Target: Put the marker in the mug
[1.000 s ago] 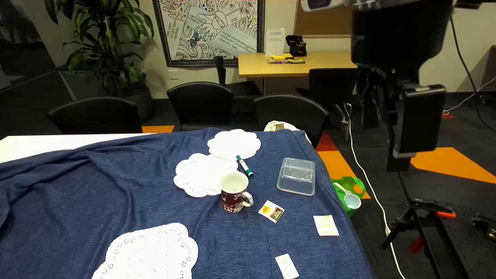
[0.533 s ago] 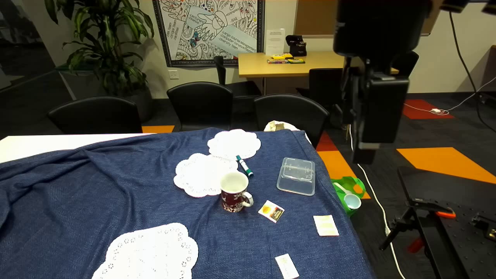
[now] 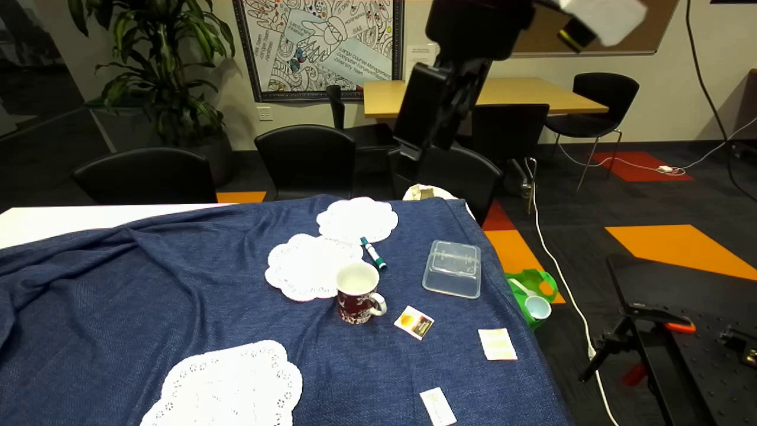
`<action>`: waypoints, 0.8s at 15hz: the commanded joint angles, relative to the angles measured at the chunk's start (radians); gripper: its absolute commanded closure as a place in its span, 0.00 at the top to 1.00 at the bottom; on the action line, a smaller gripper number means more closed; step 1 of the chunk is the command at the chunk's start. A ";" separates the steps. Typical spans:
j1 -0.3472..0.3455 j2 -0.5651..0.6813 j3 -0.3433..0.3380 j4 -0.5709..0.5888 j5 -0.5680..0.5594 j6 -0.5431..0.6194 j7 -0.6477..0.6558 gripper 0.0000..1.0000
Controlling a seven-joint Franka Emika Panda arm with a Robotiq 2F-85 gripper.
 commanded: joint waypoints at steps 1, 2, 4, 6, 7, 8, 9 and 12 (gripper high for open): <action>-0.056 0.075 -0.009 0.031 -0.145 0.160 0.173 1.00; -0.070 0.101 -0.015 0.038 -0.199 0.204 0.235 1.00; -0.087 0.153 -0.037 0.057 -0.315 0.271 0.366 1.00; -0.086 0.208 -0.075 0.083 -0.444 0.311 0.506 1.00; -0.077 0.238 -0.100 0.099 -0.505 0.320 0.578 1.00; -0.084 0.264 -0.103 0.113 -0.557 0.323 0.646 1.00; -0.077 0.294 -0.122 0.129 -0.608 0.325 0.716 1.00; -0.072 0.375 -0.153 0.173 -0.672 0.321 0.839 1.00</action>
